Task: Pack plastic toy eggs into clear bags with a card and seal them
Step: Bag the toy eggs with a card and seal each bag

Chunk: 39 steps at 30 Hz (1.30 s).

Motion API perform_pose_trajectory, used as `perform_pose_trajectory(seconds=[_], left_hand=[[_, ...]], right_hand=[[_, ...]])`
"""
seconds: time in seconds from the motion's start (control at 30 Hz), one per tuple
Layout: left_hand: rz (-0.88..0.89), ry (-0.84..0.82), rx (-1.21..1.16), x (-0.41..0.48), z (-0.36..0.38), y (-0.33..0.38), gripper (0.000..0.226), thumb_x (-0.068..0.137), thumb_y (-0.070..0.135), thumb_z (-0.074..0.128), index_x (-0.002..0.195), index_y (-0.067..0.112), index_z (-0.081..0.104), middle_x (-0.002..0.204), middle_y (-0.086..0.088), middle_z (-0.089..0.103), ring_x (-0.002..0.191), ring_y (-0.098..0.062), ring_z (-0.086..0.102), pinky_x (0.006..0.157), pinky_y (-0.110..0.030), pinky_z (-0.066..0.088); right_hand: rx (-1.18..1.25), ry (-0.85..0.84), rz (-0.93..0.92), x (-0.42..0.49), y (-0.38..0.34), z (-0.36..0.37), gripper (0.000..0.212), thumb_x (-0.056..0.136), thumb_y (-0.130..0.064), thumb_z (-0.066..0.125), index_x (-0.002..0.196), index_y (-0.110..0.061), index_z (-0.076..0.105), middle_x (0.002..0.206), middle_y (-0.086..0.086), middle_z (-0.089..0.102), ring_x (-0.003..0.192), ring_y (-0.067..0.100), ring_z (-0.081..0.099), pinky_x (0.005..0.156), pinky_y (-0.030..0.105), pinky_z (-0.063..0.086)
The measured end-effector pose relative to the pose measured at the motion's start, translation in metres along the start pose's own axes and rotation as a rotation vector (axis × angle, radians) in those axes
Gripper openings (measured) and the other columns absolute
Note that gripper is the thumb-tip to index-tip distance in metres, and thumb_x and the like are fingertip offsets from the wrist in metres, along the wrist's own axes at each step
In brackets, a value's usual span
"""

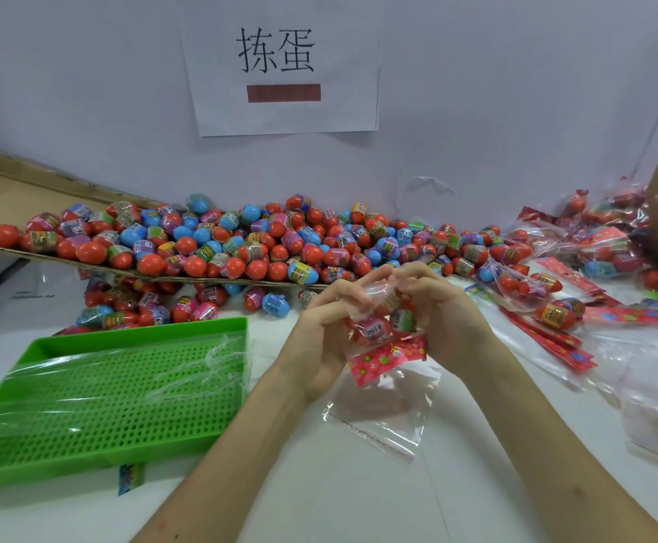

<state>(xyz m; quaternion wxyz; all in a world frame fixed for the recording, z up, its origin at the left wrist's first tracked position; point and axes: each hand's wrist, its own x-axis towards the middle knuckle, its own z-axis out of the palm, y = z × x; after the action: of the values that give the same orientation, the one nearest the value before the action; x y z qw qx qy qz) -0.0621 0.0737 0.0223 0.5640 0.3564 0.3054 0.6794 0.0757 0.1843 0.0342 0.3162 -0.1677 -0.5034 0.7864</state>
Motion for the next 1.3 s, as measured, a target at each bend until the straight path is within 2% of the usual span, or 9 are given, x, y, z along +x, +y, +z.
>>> perform_pose_trajectory(seconds=[0.17,0.3,0.5,0.63,0.77,0.97,1.1,1.2,1.3], left_hand=[[-0.024,-0.064,-0.067,-0.002,0.002,0.004,0.011,0.076,0.012,0.064,0.068,0.019,0.068,0.147,-0.005,0.060,0.136,-0.032,0.057,0.097,-0.047,0.047],[-0.023,-0.080,-0.085,-0.004,0.004,0.005,0.014,0.077,0.013,0.060,0.066,0.018,0.065,0.148,-0.006,0.060,0.137,-0.034,0.055,0.098,-0.047,0.046],[-0.019,-0.139,-0.077,-0.006,0.004,0.007,0.027,0.085,0.006,0.045,0.067,0.018,0.062,0.152,-0.005,0.056,0.138,-0.033,0.055,0.099,-0.047,0.050],[-0.012,-0.157,-0.103,-0.006,0.006,0.007,0.025,0.088,0.013,0.052,0.069,0.019,0.067,0.152,-0.004,0.056,0.136,-0.031,0.057,0.091,-0.041,0.057],[0.004,-0.171,-0.092,-0.006,0.005,0.006,0.037,0.092,0.008,0.040,0.067,0.018,0.066,0.154,-0.006,0.054,0.141,-0.033,0.052,0.100,-0.044,0.052],[0.007,-0.166,-0.099,-0.006,0.004,0.005,0.036,0.091,0.007,0.037,0.063,0.017,0.057,0.155,-0.006,0.053,0.141,-0.036,0.051,0.100,-0.049,0.050],[-0.009,-0.212,-0.191,-0.007,0.008,0.004,0.032,0.089,0.006,0.037,0.063,0.014,0.053,0.159,-0.010,0.047,0.143,-0.038,0.047,0.098,-0.047,0.047],[-0.018,-0.214,-0.196,-0.008,0.009,0.006,0.029,0.086,0.005,0.038,0.062,0.014,0.052,0.158,-0.010,0.047,0.133,-0.033,0.057,0.087,-0.041,0.050],[-0.007,-0.240,-0.233,-0.010,0.011,0.009,0.029,0.085,0.005,0.037,0.061,0.012,0.051,0.154,-0.012,0.052,0.101,-0.022,0.073,0.077,-0.035,0.054]], right_hand=[[0.046,-0.007,-0.016,-0.004,-0.003,0.000,0.025,0.069,0.001,0.052,0.059,-0.020,0.064,0.090,0.002,0.061,0.086,0.021,0.064,0.065,0.027,0.055],[0.043,-0.015,-0.025,-0.007,-0.004,0.002,0.047,0.082,0.009,0.031,0.056,-0.017,0.061,0.092,0.006,0.057,0.085,0.022,0.065,0.064,0.028,0.056],[0.083,-0.125,-0.054,-0.013,-0.012,0.008,0.036,0.080,-0.001,0.044,0.055,-0.018,0.064,0.085,0.000,0.069,0.084,0.020,0.070,0.065,0.028,0.058],[0.067,-0.042,-0.063,-0.014,-0.013,0.009,0.037,0.077,0.002,0.044,0.053,-0.019,0.062,0.090,0.005,0.057,0.084,0.022,0.059,0.055,0.022,0.053],[0.088,-0.084,-0.063,-0.015,-0.015,0.010,0.034,0.076,0.004,0.043,0.051,-0.014,0.056,0.085,0.005,0.062,0.079,0.023,0.066,0.060,0.028,0.055],[0.078,-0.090,-0.062,-0.013,-0.011,0.009,0.032,0.075,0.000,0.044,0.049,-0.016,0.052,0.085,0.007,0.051,0.086,0.024,0.053,0.072,0.032,0.051],[0.216,-0.198,-0.034,-0.010,-0.008,0.007,0.028,0.074,0.000,0.045,0.053,-0.017,0.054,0.088,0.006,0.053,0.090,0.021,0.053,0.086,0.037,0.035],[0.197,-0.258,-0.069,-0.007,-0.006,0.003,0.020,0.069,-0.003,0.057,0.055,-0.015,0.051,0.095,0.006,0.059,0.096,0.027,0.052,0.087,0.040,0.033],[0.208,-0.310,-0.098,-0.007,-0.006,0.004,0.022,0.071,-0.001,0.052,0.057,-0.017,0.053,0.097,0.006,0.064,0.096,0.025,0.062,0.087,0.039,0.037]])
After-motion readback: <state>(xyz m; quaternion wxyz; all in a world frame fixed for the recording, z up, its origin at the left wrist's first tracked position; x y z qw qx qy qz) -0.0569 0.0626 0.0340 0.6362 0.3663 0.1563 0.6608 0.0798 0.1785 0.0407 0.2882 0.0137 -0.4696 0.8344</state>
